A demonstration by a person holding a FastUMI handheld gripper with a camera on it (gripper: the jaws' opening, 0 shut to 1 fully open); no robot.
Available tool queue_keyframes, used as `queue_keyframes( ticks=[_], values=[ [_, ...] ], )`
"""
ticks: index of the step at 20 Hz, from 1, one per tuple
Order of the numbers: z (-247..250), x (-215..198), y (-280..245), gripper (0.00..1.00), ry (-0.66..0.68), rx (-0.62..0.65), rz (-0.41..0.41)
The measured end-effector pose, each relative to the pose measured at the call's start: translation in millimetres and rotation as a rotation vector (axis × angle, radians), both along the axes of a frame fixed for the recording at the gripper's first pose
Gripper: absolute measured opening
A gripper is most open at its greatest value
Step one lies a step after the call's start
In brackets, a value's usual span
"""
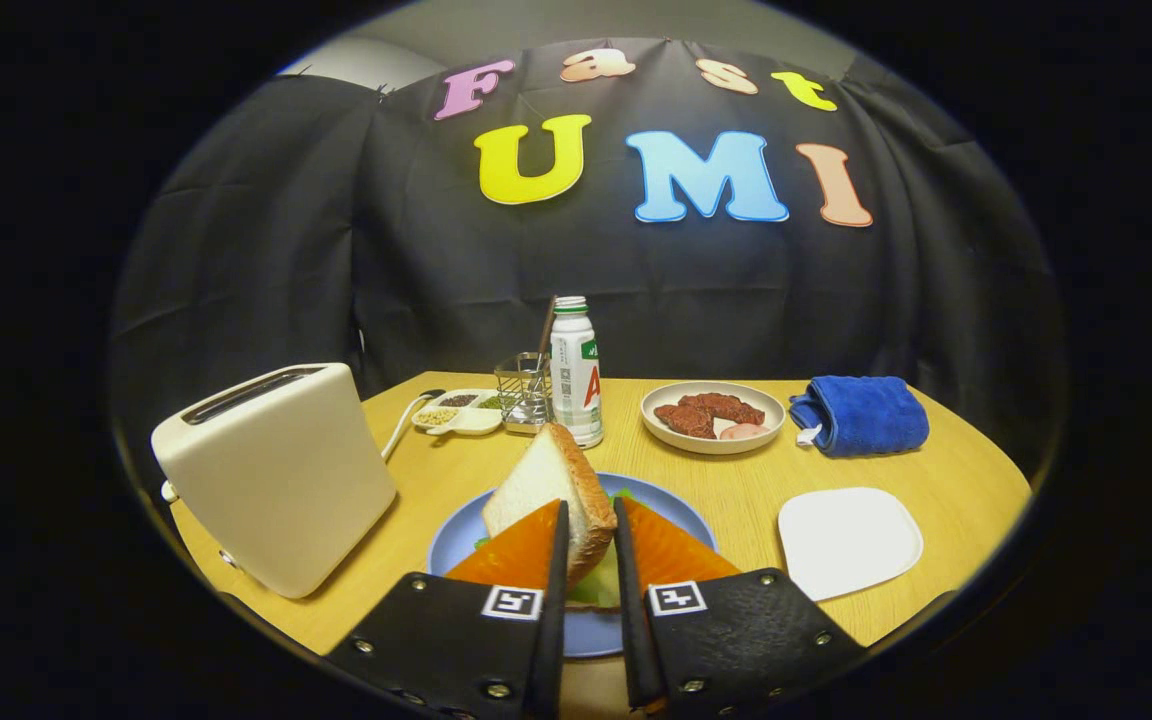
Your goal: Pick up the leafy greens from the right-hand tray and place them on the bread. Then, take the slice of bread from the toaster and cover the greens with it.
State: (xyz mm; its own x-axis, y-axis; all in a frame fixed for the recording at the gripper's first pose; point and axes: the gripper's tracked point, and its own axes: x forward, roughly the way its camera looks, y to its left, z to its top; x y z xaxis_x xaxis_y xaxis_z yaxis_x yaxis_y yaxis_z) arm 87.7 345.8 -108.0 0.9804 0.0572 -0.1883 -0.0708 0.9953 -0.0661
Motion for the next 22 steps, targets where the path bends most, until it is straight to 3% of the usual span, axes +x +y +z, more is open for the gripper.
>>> queue_keyframes(
  ticks=[1,17,20,22],
  values=[
    [-1,0,-4,0.3,-0.002,-0.015,-0.012],
    [-10,10,-26,0.33,0.01,-0.024,-0.045],
    [-5,9,-37,0.42,-0.013,-0.035,-0.075],
    [5,7,-39,0.41,-0.046,-0.012,-0.077]
  ],
)
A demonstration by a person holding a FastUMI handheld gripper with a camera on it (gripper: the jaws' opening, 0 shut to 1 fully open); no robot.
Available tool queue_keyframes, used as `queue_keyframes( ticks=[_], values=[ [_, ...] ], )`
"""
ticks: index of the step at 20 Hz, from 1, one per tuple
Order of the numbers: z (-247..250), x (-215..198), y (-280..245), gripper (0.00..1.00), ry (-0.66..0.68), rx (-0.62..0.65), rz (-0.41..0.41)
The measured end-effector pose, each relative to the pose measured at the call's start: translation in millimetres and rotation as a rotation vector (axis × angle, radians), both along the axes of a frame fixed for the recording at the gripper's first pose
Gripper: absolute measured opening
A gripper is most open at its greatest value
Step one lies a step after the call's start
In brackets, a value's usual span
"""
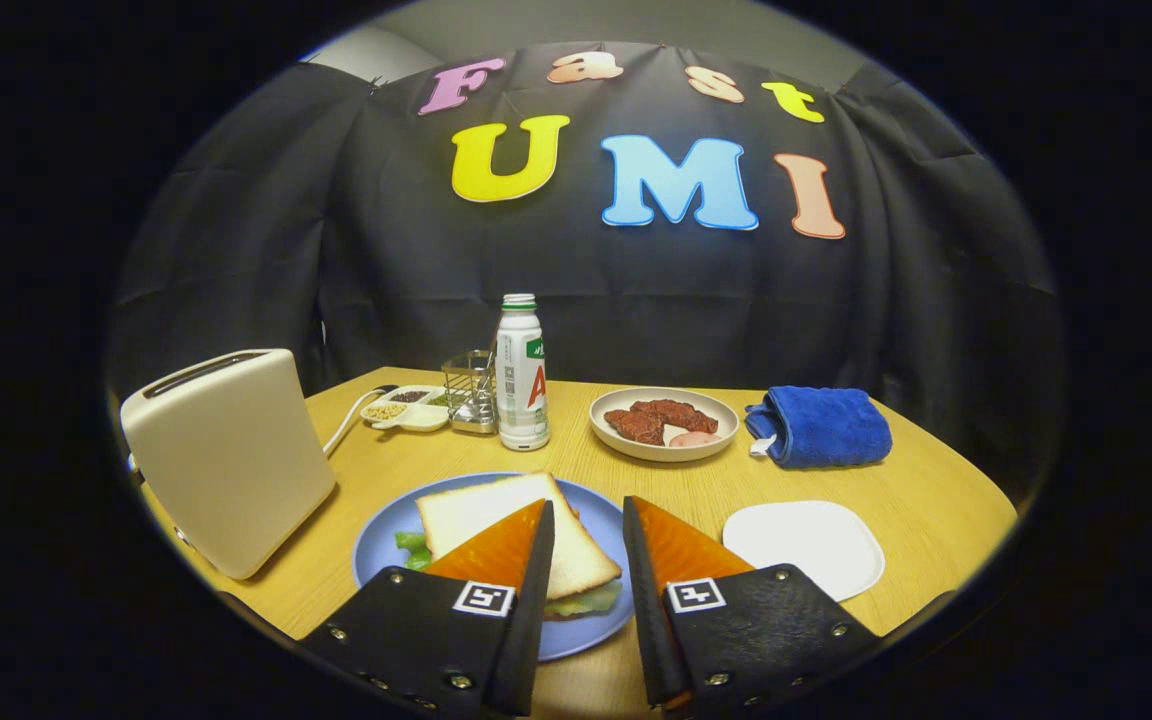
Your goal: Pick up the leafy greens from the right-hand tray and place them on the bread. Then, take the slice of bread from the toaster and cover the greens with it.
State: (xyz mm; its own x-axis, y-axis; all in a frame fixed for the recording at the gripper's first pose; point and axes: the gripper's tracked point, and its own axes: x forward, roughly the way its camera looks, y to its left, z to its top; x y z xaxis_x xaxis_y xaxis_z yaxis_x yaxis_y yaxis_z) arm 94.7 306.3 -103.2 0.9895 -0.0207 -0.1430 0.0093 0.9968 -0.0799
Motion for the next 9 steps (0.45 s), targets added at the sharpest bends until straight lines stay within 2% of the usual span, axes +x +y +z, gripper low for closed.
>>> queue_keyframes(
  ticks=[9],
  values=[
    [35,-28,-27,0.41,-0.12,-0.038,0.03]
  ],
)
